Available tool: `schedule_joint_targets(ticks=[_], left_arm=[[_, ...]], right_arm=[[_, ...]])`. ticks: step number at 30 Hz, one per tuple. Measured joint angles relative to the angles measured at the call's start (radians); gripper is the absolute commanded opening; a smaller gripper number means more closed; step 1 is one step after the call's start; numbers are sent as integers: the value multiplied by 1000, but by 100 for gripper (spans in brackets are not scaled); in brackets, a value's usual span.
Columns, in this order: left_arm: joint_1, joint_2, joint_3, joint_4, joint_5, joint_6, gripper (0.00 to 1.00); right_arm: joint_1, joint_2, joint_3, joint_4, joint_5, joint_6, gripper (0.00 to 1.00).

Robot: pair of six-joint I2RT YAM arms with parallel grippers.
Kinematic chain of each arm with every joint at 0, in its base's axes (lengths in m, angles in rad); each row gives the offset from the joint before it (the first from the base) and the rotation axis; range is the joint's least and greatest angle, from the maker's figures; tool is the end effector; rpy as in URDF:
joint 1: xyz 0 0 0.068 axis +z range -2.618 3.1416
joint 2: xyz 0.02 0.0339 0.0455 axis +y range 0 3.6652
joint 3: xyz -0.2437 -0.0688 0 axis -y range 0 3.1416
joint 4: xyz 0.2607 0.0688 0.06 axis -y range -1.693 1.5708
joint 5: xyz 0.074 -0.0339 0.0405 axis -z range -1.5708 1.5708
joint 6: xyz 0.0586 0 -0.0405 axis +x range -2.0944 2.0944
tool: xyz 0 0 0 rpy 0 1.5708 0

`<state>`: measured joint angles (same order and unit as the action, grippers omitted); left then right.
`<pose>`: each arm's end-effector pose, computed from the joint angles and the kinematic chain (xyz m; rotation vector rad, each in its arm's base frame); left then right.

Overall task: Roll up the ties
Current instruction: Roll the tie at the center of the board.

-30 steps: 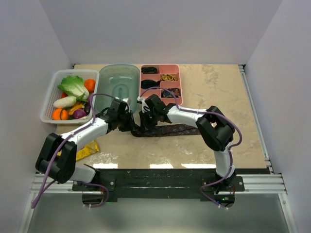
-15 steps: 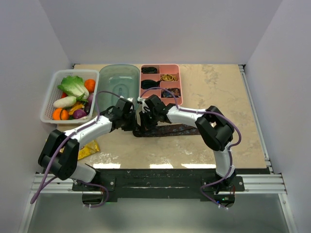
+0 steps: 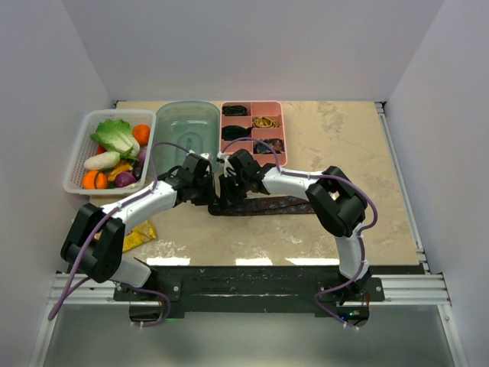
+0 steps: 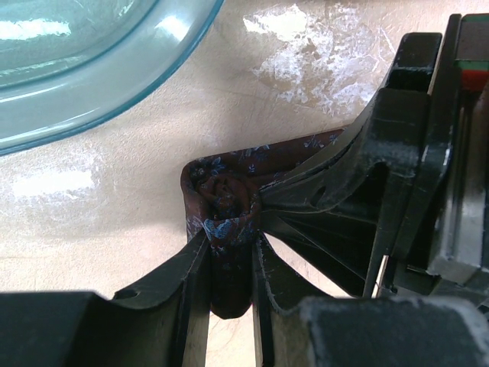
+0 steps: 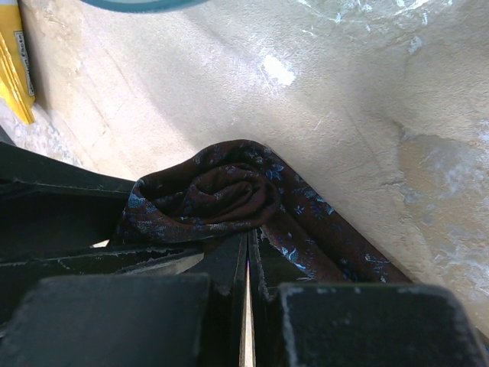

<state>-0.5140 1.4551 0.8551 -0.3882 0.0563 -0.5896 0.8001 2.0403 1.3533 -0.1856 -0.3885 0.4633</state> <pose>0.2716 -0.1572 0.1472 -0.0773 2.6327 -0.4771 0.2992 0.3400 0.1137 -0.6262 2.5600 0.9824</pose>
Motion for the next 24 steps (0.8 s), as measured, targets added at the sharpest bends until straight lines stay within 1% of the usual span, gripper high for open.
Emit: schedule_joint_targets(ticks=[11, 24], left_arm=[[0, 2, 7, -16, -6, 8, 0], [-14, 2, 34, -64, -53, 11, 0]], right_arm=[[-4, 1, -21, 45, -29, 32, 0], [-3, -9, -23, 44, -21, 11, 0]])
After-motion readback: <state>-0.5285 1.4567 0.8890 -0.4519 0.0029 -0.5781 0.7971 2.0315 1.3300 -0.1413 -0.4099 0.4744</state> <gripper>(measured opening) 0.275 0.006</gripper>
